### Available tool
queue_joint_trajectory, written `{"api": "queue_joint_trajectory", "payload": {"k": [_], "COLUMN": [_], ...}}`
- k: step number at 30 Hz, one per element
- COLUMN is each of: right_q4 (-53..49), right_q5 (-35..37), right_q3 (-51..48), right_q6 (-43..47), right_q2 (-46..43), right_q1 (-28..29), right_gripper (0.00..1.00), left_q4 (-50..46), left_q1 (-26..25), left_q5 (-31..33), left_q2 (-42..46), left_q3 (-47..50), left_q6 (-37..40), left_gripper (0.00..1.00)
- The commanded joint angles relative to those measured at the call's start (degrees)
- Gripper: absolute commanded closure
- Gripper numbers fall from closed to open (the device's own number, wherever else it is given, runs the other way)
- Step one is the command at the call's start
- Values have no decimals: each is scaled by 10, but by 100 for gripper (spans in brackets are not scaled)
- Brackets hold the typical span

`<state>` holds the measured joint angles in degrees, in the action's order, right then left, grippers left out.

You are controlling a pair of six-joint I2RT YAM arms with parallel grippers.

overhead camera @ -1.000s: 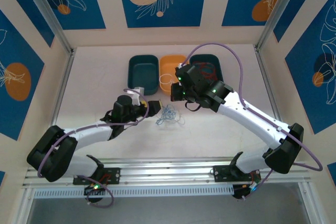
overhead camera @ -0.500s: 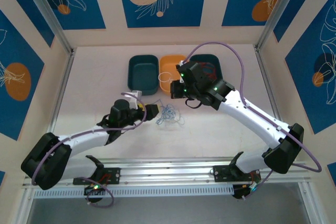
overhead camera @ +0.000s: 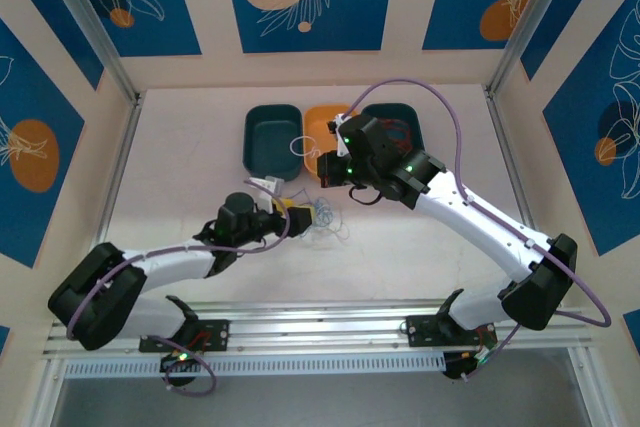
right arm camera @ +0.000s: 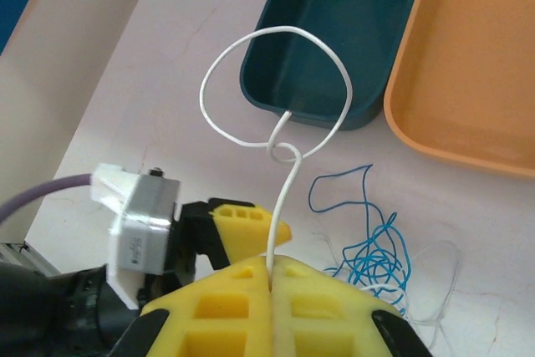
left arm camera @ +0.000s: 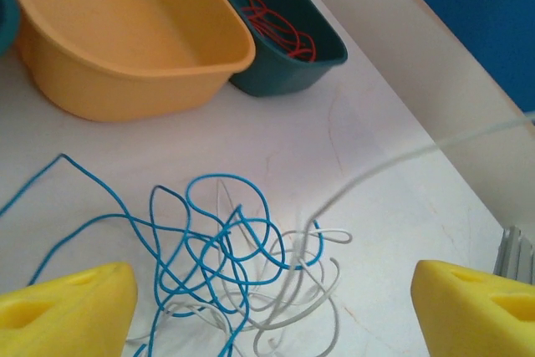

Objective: Untangle the cables

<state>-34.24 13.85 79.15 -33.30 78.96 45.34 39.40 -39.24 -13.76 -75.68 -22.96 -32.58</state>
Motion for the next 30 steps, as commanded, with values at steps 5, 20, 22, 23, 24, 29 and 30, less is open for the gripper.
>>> {"api": "queue_joint_trajectory", "payload": {"k": [5, 20, 22, 23, 24, 29, 30], "right_q4": [24, 30, 30, 30, 32, 28, 26], "right_q5": [-7, 1, -2, -2, -3, -1, 0], "right_q3": [45, 81, 84, 86, 87, 94, 97], "right_q6": [34, 48, 48, 48, 48, 54, 56], "right_q2": [-36, -68, -70, -71, -72, -80, -81], "right_q1": [-2, -3, -2, -1, -2, -1, -1], "right_gripper": [98, 99, 99, 99, 99, 99, 99], "left_q4": [43, 52, 52, 53, 55, 55, 55], "left_q1": [-23, -50, -52, -53, -52, -53, -53], "left_q5": [-11, 1, 4, 6, 7, 27, 35], "left_q2": [-38, -91, -95, -97, -100, -110, -111], "left_q3": [-13, -31, -33, -33, -32, -31, -30], "left_q6": [42, 54, 53, 51, 50, 40, 36], "left_gripper": [22, 23, 27, 30, 33, 67, 73]}}
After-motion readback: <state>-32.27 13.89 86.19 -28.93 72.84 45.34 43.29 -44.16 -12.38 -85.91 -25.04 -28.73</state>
